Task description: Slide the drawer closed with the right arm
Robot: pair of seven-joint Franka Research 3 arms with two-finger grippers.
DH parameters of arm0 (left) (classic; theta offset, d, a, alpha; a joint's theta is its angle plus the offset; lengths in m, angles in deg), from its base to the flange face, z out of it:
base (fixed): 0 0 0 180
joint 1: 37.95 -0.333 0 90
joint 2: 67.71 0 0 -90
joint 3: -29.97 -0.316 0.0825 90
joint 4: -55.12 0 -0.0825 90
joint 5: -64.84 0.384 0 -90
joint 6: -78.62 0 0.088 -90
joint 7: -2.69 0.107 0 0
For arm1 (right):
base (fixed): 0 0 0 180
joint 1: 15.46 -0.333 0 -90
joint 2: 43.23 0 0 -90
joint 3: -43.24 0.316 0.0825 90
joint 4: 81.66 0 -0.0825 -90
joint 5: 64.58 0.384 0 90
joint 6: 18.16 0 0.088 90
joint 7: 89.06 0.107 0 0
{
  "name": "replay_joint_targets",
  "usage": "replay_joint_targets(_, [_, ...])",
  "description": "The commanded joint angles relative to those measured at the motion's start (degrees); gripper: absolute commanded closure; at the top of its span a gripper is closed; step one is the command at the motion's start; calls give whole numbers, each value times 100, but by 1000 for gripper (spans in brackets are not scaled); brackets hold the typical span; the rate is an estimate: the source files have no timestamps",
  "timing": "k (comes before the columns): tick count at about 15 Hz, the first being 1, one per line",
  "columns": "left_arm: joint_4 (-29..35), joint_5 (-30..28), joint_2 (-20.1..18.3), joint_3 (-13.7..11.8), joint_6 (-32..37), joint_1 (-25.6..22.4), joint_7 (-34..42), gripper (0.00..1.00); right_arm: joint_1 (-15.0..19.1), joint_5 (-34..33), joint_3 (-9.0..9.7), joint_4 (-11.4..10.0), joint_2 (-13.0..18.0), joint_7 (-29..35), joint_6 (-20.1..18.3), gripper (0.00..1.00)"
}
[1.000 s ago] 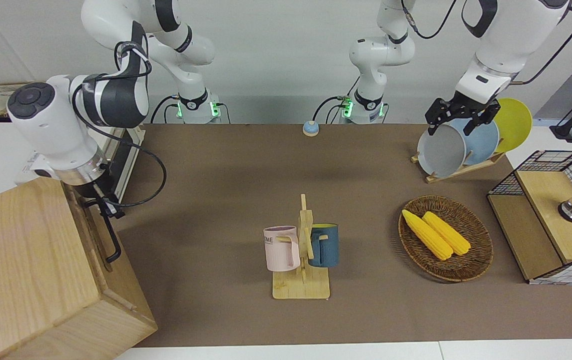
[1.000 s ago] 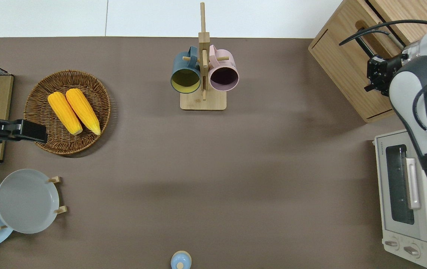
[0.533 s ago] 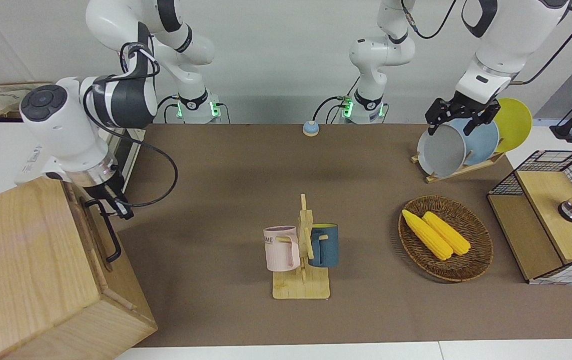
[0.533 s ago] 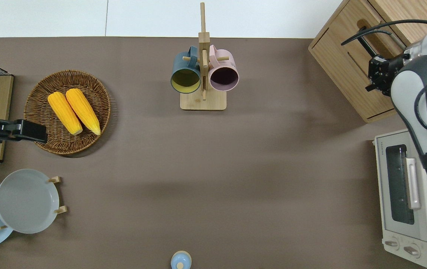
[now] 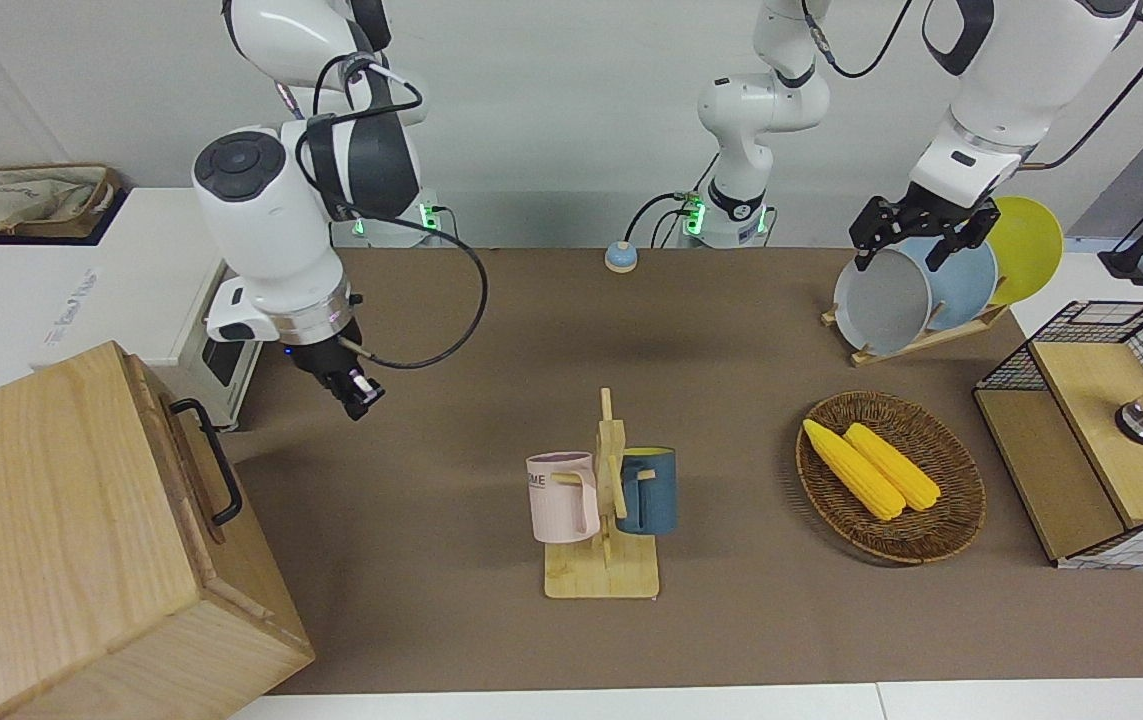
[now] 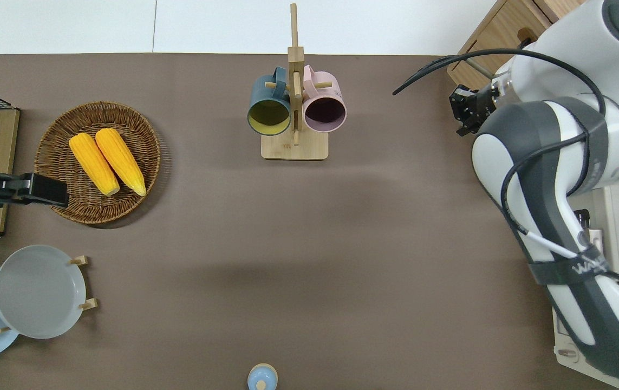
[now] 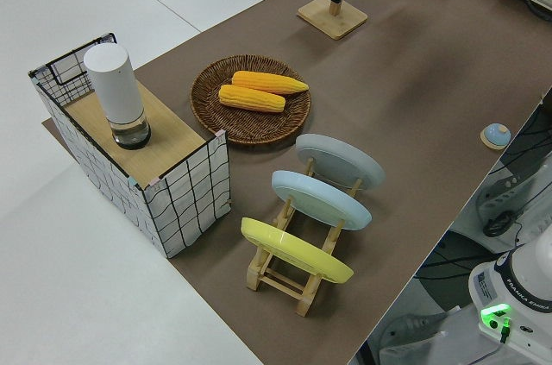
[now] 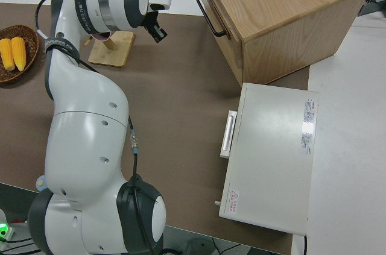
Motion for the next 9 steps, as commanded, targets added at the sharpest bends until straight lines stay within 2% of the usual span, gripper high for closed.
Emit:
replay_joint_targets(1, [-140, 98, 65, 41, 113, -31, 51, 7, -155, 7, -18, -316, 611, -685, -388, 1000])
replay_joint_targets(3, [-140, 98, 65, 41, 113, -31, 51, 7, -225, 7, -18, -527, 963, -1106, -546, 1000])
replay_joint_targets(9, [-149, 98, 65, 41, 113, -31, 51, 7, -138, 42, -18, -738, 1737, -2556, -1249, 1000])
